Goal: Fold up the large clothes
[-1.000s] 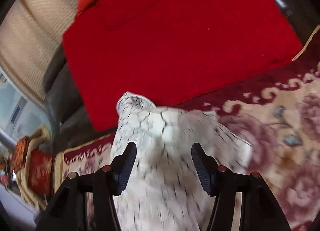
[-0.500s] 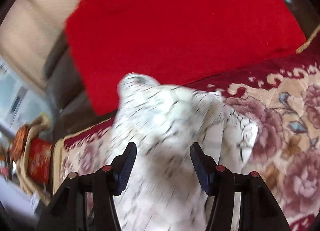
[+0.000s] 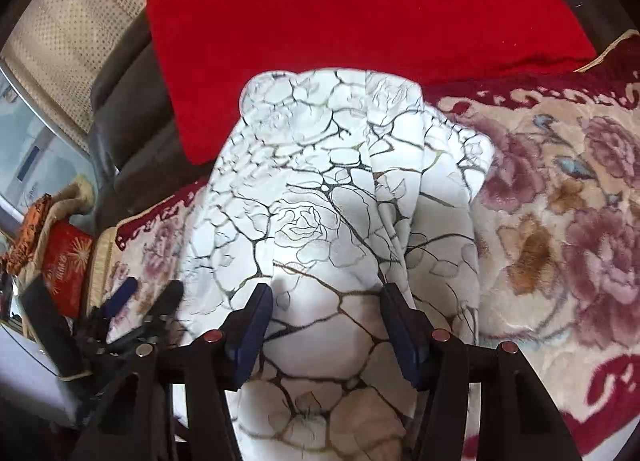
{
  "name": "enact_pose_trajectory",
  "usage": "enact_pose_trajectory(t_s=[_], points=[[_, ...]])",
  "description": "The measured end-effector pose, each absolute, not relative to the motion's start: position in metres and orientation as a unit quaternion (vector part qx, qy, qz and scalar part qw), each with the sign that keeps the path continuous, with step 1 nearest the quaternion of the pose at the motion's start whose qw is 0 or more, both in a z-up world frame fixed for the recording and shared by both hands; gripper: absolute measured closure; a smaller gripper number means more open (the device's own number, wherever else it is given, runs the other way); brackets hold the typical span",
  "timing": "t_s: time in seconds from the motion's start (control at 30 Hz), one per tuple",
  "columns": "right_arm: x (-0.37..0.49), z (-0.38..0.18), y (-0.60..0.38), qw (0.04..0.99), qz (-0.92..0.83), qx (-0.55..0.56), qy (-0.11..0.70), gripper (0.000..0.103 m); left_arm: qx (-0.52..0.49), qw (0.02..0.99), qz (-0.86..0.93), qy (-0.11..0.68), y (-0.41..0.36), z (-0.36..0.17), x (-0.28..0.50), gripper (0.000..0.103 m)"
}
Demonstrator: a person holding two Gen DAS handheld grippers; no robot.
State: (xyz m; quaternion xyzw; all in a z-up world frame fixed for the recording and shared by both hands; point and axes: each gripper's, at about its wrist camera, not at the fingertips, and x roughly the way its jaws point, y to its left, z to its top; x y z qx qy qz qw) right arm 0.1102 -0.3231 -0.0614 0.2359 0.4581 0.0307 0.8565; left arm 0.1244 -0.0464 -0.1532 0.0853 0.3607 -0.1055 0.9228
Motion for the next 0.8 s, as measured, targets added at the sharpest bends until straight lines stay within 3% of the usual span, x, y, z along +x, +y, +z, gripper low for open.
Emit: enact_pose_trajectory(t_s=[0.17, 0.4, 0.8], points=[[0.087, -0.037, -0.312, 0.869, 0.058, 0.218, 0.441, 0.044, 0.075, 0.92, -0.106, 0.369, -0.045, -0.153, 0.127, 0.007], [0.094, -0.084, -0.31, 0.852, 0.059, 0.217, 0.472, 0.043, 0.078, 0.921, -0.111, 0.366, -0.046, -0.154, 0.126, 0.007], [0.121, -0.034, -0.328, 0.871, 0.055, 0.224, 0.435, 0.041, 0.061, 0.922, -0.108, 0.367, -0.046, -0.15, 0.127, 0.007]])
